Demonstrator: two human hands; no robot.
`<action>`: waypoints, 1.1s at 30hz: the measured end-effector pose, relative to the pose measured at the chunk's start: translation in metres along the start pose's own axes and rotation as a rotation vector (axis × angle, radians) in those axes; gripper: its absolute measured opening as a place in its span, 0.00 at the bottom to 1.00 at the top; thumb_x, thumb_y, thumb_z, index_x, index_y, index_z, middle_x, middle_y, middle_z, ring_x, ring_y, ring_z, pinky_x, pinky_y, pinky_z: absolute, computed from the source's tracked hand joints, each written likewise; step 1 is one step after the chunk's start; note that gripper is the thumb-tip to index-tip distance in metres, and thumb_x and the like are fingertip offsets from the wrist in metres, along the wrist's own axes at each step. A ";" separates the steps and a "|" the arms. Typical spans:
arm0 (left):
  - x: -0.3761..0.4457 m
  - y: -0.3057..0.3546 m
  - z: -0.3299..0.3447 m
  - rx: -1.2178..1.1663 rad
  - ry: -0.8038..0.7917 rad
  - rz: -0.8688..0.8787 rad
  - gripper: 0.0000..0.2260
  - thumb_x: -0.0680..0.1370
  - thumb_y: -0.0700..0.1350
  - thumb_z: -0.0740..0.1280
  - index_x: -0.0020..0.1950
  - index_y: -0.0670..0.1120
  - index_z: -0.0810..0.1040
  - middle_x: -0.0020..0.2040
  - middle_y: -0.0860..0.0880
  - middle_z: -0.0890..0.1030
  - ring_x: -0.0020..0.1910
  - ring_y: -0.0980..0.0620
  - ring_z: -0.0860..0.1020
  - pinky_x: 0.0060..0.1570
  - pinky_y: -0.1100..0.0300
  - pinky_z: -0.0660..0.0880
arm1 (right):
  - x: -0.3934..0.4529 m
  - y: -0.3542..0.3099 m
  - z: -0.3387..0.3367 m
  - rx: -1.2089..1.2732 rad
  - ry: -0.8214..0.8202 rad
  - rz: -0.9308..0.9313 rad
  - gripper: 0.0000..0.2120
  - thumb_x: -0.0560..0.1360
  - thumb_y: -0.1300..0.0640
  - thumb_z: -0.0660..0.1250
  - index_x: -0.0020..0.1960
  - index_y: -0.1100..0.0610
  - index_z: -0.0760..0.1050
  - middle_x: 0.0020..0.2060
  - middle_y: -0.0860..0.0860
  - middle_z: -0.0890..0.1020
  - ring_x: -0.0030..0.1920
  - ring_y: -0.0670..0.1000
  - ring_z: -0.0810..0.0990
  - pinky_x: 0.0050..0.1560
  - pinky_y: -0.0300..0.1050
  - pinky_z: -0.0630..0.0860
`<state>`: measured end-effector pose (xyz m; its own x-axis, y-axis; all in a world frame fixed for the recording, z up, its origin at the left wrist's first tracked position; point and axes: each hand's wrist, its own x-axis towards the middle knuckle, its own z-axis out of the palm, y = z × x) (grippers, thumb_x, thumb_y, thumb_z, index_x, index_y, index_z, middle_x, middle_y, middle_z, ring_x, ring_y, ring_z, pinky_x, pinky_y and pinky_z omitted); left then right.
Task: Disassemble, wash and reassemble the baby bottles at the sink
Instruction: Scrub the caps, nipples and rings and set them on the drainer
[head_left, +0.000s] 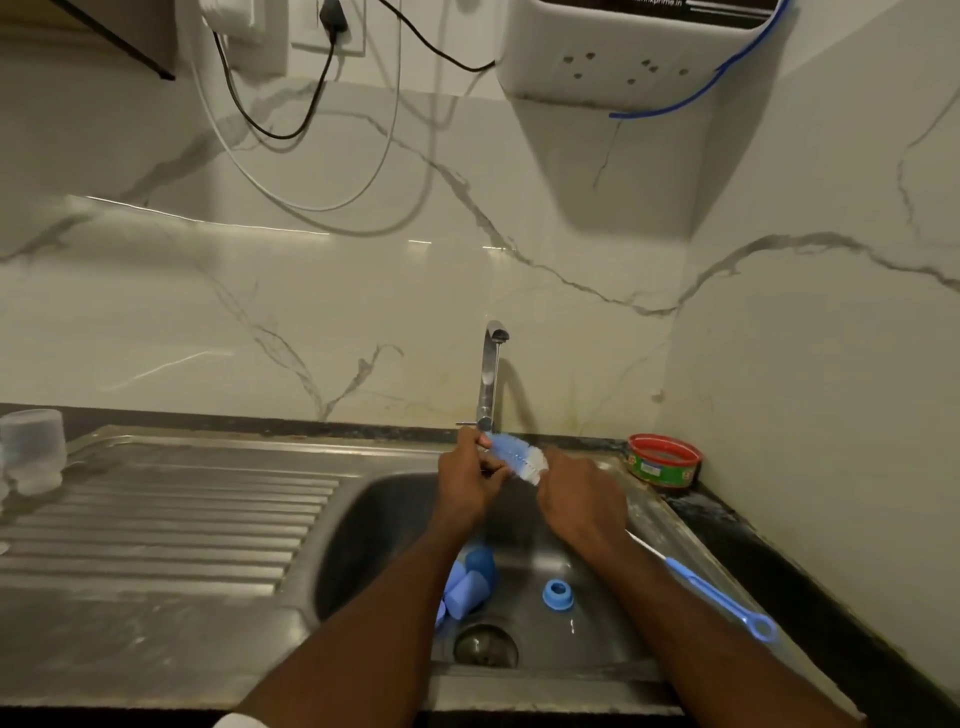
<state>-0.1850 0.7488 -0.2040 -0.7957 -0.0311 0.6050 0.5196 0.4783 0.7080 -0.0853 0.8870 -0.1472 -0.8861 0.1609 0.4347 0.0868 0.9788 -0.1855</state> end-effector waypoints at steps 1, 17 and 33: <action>0.000 0.001 0.001 -0.006 0.020 -0.017 0.19 0.72 0.44 0.79 0.55 0.48 0.72 0.42 0.55 0.80 0.40 0.63 0.76 0.42 0.73 0.73 | 0.002 0.003 0.001 0.014 0.001 0.022 0.15 0.82 0.52 0.61 0.68 0.50 0.72 0.59 0.54 0.81 0.58 0.57 0.81 0.57 0.52 0.76; 0.004 0.038 -0.005 -1.342 -0.240 -0.757 0.09 0.81 0.35 0.66 0.60 0.35 0.78 0.48 0.40 0.85 0.47 0.48 0.83 0.47 0.60 0.83 | 0.011 -0.004 0.001 0.102 0.091 0.063 0.16 0.81 0.52 0.65 0.65 0.54 0.68 0.55 0.55 0.82 0.52 0.56 0.82 0.44 0.49 0.75; 0.004 0.038 -0.004 -1.247 -0.198 -0.643 0.11 0.81 0.33 0.64 0.63 0.35 0.75 0.46 0.41 0.83 0.44 0.50 0.82 0.52 0.57 0.81 | 0.012 0.001 -0.004 0.130 0.064 0.074 0.16 0.82 0.50 0.63 0.66 0.55 0.70 0.57 0.56 0.81 0.54 0.56 0.81 0.47 0.50 0.76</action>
<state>-0.1671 0.7638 -0.1735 -0.9708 0.2287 0.0720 -0.0979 -0.6523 0.7516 -0.0936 0.8900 -0.1385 -0.8484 0.2442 0.4697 0.0876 0.9398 -0.3303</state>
